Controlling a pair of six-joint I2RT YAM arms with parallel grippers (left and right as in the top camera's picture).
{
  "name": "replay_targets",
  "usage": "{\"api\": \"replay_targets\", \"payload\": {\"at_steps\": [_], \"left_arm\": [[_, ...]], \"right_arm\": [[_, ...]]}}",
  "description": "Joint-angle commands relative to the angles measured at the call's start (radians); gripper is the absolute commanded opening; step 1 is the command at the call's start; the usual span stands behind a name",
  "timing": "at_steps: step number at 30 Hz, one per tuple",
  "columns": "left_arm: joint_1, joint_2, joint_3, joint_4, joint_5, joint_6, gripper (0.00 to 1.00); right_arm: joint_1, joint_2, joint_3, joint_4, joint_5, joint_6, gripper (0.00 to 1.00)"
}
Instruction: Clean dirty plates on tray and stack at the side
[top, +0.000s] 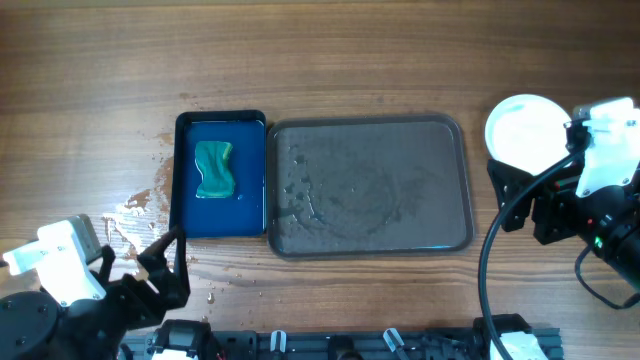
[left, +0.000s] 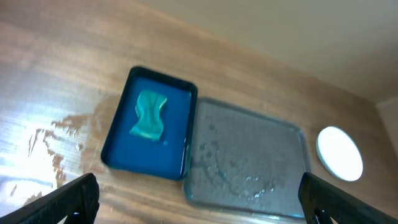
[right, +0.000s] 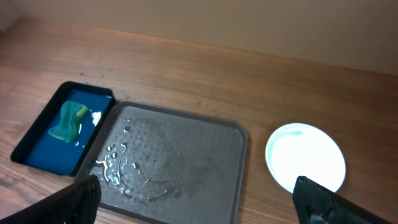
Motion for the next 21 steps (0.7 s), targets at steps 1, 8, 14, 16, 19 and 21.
{"api": "replay_targets", "payload": {"at_steps": [1,8,14,16,19,21], "left_arm": [[-0.005,0.005,0.004,-0.055,-0.013,-0.027,1.0],[-0.005,0.005,0.004,-0.057,-0.014,-0.027,1.0],[-0.005,0.005,0.004,-0.057,-0.013,-0.027,1.0],[-0.005,0.005,0.004,-0.057,-0.013,-0.027,1.0],[-0.005,0.005,0.004,-0.057,-0.013,-0.027,1.0],[-0.005,0.005,0.004,-0.057,-0.013,-0.027,1.0]], "right_arm": [[0.004,0.013,-0.004,-0.005,-0.036,-0.016,1.0],[0.004,0.013,-0.004,-0.005,-0.04,0.017,1.0],[0.004,0.016,-0.004,-0.006,-0.039,0.095,1.0],[0.004,0.019,-0.004,-0.013,-0.039,0.12,1.0],[0.004,0.022,-0.004,-0.015,-0.04,0.119,1.0],[0.004,0.024,-0.004,-0.04,-0.047,0.177,1.0]]}}
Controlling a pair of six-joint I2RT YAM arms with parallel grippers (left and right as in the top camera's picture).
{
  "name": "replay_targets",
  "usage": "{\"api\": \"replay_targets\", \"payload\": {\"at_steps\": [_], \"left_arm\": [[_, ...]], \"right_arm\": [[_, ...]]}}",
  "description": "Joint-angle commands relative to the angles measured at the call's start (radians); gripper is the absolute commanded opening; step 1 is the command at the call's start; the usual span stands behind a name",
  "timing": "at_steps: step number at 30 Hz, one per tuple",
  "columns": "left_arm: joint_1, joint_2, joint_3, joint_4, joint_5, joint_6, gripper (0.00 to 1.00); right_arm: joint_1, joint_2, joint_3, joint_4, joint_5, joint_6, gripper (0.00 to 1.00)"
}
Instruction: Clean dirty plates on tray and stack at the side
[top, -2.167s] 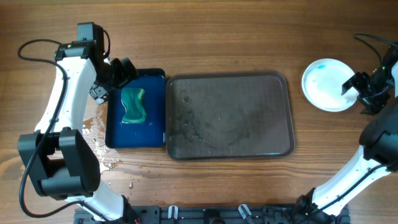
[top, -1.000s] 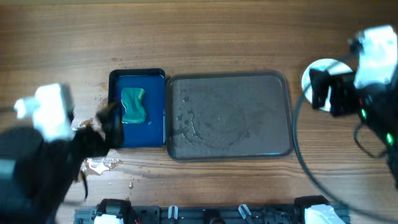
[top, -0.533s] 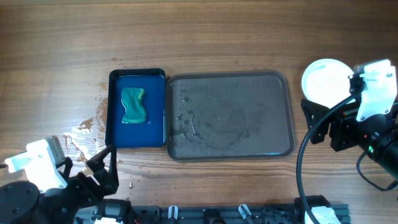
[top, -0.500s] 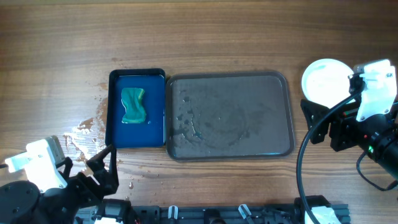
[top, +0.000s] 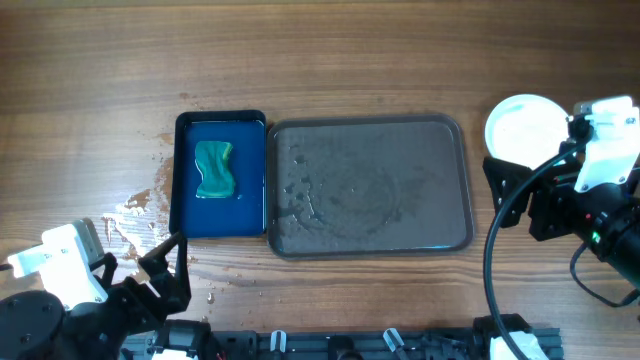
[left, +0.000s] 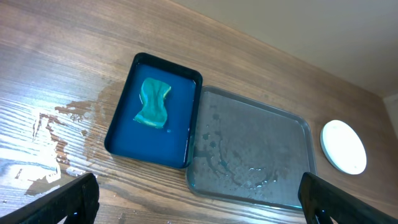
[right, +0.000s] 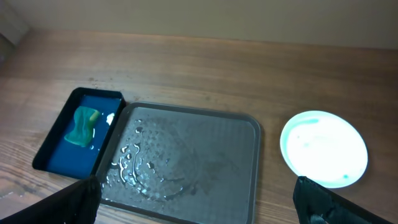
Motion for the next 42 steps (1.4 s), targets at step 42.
{"api": "replay_targets", "payload": {"at_steps": [42], "left_arm": [[-0.005,0.005,0.005,0.0,-0.013,-0.009,1.0]], "right_arm": [[0.001,-1.02,-1.517,1.19,-0.172,0.129,0.99]]}}
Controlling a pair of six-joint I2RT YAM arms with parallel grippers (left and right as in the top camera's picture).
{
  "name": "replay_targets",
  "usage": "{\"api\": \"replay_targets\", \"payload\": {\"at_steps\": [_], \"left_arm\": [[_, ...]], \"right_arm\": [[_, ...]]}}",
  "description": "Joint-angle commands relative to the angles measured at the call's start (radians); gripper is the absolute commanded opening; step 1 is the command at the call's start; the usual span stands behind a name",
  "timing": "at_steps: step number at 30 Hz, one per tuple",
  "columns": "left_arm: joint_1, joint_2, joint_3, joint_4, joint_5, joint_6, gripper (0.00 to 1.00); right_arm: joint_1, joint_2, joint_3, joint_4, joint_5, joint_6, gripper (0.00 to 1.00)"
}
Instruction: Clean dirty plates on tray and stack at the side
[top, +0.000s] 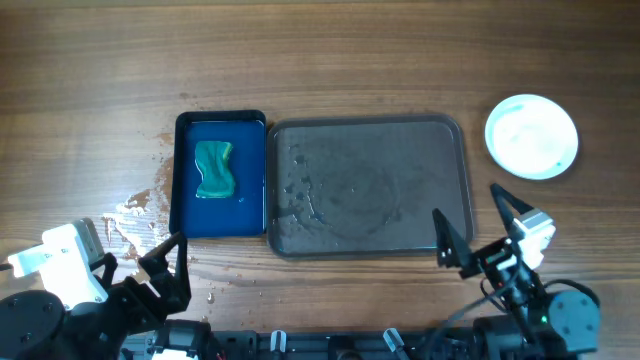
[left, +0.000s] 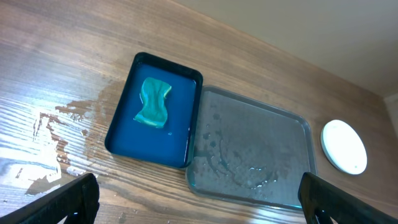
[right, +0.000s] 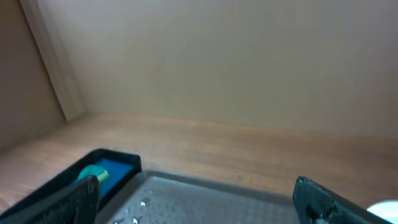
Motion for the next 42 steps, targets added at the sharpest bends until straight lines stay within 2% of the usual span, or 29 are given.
{"api": "replay_targets", "payload": {"at_steps": [1,5,7,12,17,22,25,32,42], "left_arm": [[-0.005,0.003,0.004,0.003,-0.013,-0.009,1.0],[-0.005,0.003,0.004,0.003,-0.013,-0.009,1.0],[-0.005,0.003,0.004,0.003,-0.013,-0.009,1.0],[-0.005,0.003,0.004,0.003,-0.013,-0.009,1.0],[-0.005,0.003,0.004,0.003,-0.013,-0.009,1.0],[-0.005,0.003,0.004,0.003,-0.013,-0.009,1.0],[-0.005,0.003,0.004,0.003,-0.013,-0.009,1.0],[-0.005,0.003,0.004,0.003,-0.013,-0.009,1.0],[-0.005,0.003,0.004,0.003,-0.013,-0.009,1.0]], "right_arm": [[0.001,-0.017,-0.105,0.116,0.018,0.043,1.0],[0.001,-0.017,-0.213,0.27,0.131,0.181,1.0],[0.001,-0.017,-0.255,0.347,0.185,0.183,1.0],[0.001,-0.017,-0.315,0.356,0.257,0.19,1.0],[0.001,-0.017,-0.314,0.259,0.282,0.153,1.0],[0.001,-0.018,-0.314,0.259,0.266,0.021,1.0],[0.001,-0.017,-0.314,0.259,0.243,-0.161,1.0],[0.001,-0.017,-0.314,0.259,0.245,-0.233,1.0],[0.001,-0.017,-0.314,0.261,0.244,-0.23,1.0]]}}
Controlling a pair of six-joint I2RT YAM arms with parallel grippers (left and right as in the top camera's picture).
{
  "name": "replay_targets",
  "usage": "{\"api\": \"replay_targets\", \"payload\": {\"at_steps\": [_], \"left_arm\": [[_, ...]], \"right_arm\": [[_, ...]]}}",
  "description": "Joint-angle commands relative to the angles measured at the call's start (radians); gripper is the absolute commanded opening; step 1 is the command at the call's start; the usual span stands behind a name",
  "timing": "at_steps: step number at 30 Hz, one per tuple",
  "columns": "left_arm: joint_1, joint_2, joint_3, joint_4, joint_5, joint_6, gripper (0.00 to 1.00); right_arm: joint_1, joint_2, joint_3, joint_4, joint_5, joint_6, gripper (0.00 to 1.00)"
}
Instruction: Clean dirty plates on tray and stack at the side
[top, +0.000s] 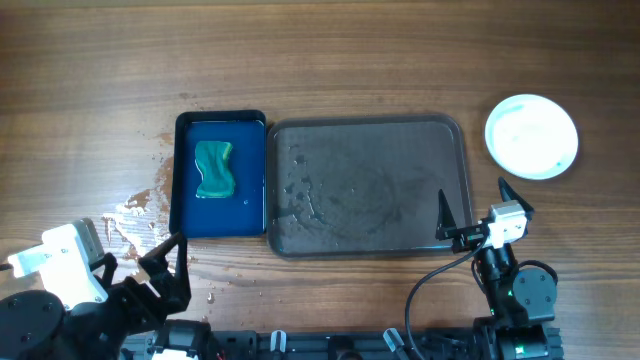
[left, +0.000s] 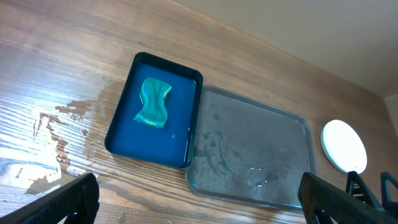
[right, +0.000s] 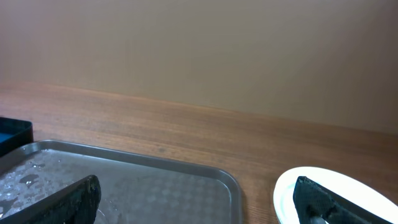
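Note:
One white plate (top: 531, 136) lies on the bare wood right of the grey tray (top: 370, 190), which holds only water drops. Left of the tray is a blue tub (top: 250, 200) with a green sponge (top: 214, 169) in it. My left gripper (top: 160, 255) is open at the table's front left corner, well short of the tub. From the left wrist, tub (left: 124, 137), sponge (left: 154, 102), tray (left: 255, 155) and plate (left: 344, 146) all lie far ahead. My right gripper (top: 474, 200) is open and empty at the tray's front right corner, with tray (right: 155, 180) and plate (right: 336, 193) ahead.
Water is smeared on the wood (top: 135, 200) left of the tub. A black rail (top: 340, 345) runs along the table's front edge between the two arm bases.
My right gripper has turned and moved a little toward the tray's right end; its view has dropped from the far wall to the tray and plate. The left arm, plate and sponge have not moved.
At first my right arm stood by the plate at the table's right edge, open, partly covering it. It stood there at the second moment too. Then it was down at the front edge, leaving the plate fully uncovered. Now it is by the tray's corner. The left arm stayed front left.

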Motion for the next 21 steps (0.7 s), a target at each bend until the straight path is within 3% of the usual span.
{"api": "replay_targets", "payload": {"at_steps": [1,18,21], "left_arm": [[-0.005,0.003,0.004,0.002,-0.013,-0.009,1.0],[-0.005,0.003,0.004,0.007,-0.057,0.006,1.0],[-0.005,0.003,0.004,0.085,-0.096,0.14,1.0]], "right_arm": [[0.001,-0.013,-0.002,0.005,-0.011,-0.014,1.0],[0.001,-0.013,-0.002,0.005,-0.011,-0.014,1.0],[0.001,-0.013,-0.002,0.005,-0.011,-0.014,1.0]]}}
